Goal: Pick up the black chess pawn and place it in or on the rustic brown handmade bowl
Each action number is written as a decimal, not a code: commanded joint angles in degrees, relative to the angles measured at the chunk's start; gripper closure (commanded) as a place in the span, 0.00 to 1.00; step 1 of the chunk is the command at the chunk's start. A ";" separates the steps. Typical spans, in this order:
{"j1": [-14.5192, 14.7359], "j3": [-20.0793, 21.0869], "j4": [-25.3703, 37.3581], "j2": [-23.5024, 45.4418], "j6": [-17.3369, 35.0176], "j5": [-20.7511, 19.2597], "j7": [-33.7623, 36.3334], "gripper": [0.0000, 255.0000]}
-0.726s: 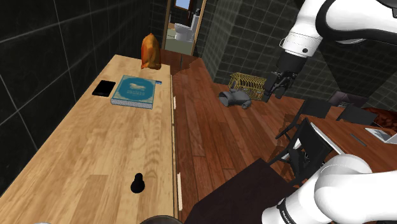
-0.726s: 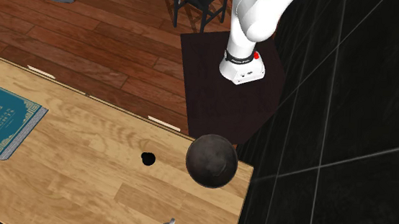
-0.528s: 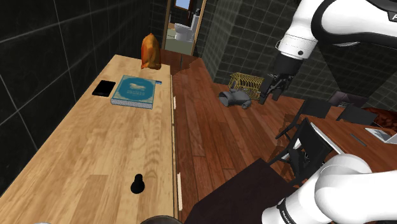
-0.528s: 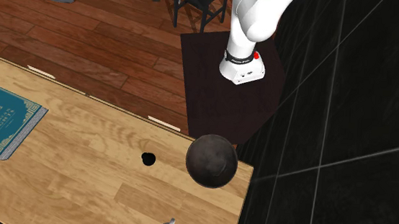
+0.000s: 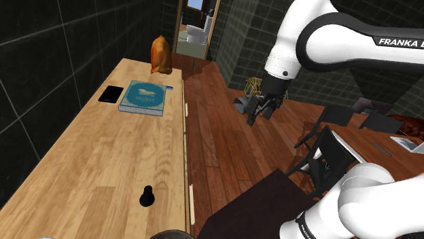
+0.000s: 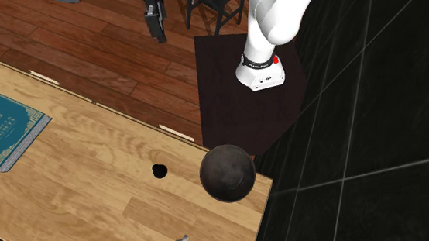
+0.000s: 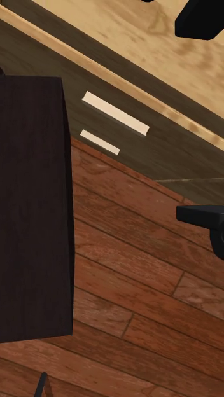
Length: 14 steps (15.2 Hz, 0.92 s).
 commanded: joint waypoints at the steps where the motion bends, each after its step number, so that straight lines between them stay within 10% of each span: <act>1: 0.90 1.96 -0.77 1.94 2.88 0.94 1.83 0.00; 14: 4.80 14.79 3.40 22.99 19.97 1.15 15.52 0.00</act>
